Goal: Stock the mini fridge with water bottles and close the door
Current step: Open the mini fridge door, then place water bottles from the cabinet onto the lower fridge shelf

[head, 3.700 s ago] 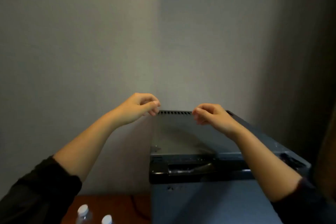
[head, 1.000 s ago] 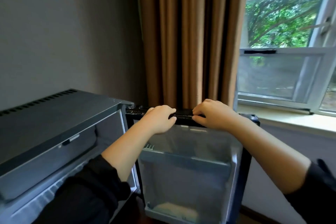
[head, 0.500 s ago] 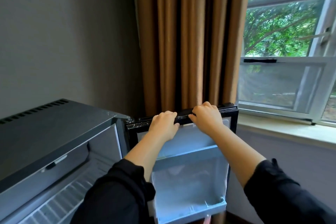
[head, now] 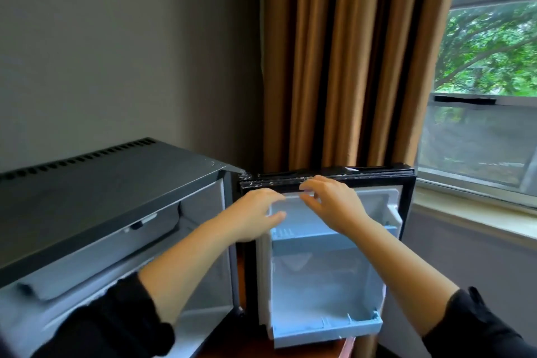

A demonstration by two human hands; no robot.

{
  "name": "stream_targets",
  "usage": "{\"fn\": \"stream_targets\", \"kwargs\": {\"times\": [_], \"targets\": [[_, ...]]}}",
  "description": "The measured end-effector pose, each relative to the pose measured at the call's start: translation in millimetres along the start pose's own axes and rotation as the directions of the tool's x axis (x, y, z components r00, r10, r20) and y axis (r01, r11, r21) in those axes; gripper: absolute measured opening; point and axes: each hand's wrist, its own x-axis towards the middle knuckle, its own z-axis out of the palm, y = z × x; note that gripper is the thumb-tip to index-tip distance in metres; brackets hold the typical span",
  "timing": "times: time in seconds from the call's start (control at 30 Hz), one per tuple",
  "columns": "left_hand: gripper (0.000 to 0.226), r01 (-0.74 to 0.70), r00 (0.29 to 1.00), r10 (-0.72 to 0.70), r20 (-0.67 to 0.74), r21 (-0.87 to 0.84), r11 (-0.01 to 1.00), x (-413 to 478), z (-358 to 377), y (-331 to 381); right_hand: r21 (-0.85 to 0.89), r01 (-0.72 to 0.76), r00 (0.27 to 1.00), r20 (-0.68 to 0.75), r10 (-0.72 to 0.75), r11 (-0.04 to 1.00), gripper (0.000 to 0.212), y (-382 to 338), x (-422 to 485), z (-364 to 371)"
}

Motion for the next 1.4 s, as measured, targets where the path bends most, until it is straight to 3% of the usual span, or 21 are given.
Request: {"fn": "stream_targets", "kwargs": {"times": [0.1,0.23,0.47,0.7,1.0,1.13,1.23,1.4], "targets": [[0.040,0.045,0.999,-0.045,0.012,0.020,0.999,-37.0,-10.4,-17.2,0.043,0.083,0.980,0.176,-0.090,0.996,0.027,-27.2,-7.0,15.9],[0.036,0.190,0.969,-0.195,0.150,0.047,0.981,-92.5,-12.9,-44.9,0.127,0.177,0.900,0.380,-0.213,0.976,0.023,-70.8,-16.3,47.0],[0.042,0.471,0.842,-0.469,0.266,0.059,0.880,-191.6,6.3,-92.6,0.270,0.341,0.711,0.552,-0.435,0.901,0.024,-150.4,-26.5,103.3],[0.043,0.759,0.630,-0.729,0.268,-0.012,0.651,-287.1,27.0,-115.9,0.466,0.395,0.552,0.568,-0.610,0.792,0.024,-219.3,-38.1,152.3],[0.043,0.939,0.323,-0.923,0.210,-0.191,0.286,-364.2,79.1,-104.9,0.642,0.513,0.218,0.544,-0.810,0.570,0.028,-286.2,-73.4,194.2],[0.027,0.960,0.151,-0.977,0.149,-0.258,0.109,-373.2,113.7,-98.9,0.702,0.526,0.079,0.522,-0.849,0.480,0.023,-294.6,-90.0,213.4],[0.011,0.912,0.096,-0.988,0.124,-0.408,0.037,-362.4,143.1,-90.4,0.739,0.520,0.008,0.498,-0.867,0.429,0.021,-300.1,-97.5,228.3],[0.041,0.792,-0.022,-0.998,0.062,-0.608,-0.056,-350.8,202.6,-99.4,0.780,0.495,-0.033,0.458,-0.888,0.384,0.022,-307.0,-110.3,263.0]]}}
